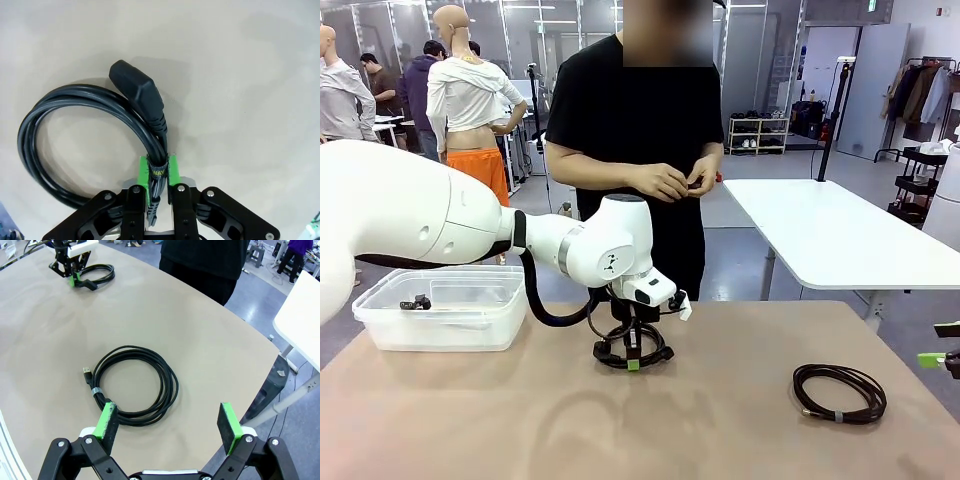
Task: Organize and store the cables.
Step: Place the Power Cable into the Organizing box.
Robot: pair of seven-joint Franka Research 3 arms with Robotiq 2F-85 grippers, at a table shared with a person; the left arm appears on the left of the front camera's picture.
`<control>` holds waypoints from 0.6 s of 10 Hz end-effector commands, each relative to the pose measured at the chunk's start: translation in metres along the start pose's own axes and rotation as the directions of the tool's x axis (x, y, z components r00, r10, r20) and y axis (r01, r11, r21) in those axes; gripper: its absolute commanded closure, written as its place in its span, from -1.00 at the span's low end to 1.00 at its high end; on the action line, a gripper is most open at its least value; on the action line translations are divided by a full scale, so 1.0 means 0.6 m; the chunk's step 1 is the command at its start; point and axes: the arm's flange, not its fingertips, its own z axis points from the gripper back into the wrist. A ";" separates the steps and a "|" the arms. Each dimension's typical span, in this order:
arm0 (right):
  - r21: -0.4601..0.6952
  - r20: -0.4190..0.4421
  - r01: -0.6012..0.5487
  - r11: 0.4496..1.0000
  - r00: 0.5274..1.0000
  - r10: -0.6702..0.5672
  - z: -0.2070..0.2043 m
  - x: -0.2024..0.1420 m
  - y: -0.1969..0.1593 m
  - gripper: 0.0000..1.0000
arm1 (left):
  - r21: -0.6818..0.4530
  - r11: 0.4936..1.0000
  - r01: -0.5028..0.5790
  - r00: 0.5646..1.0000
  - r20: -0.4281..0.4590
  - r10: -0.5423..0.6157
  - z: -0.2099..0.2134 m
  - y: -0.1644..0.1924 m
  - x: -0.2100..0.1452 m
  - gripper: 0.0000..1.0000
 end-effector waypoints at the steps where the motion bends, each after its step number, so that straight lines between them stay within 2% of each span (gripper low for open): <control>1: -0.004 -0.004 -0.007 1.000 1.000 0.007 0.002 0.001 0.001 -1.00 | 0.046 0.997 0.069 0.997 0.021 -0.070 0.066 -0.023 -0.035 1.00; 3: -0.004 -0.004 -0.007 1.000 1.000 0.007 0.002 0.001 0.001 -1.00 | 0.083 0.993 0.089 0.995 0.043 -0.093 0.137 -0.029 -0.060 1.00; 6: -0.004 -0.004 -0.007 1.000 1.000 0.007 0.002 0.001 0.001 -1.00 | 0.117 0.985 0.125 0.988 0.077 -0.135 0.166 -0.046 -0.060 1.00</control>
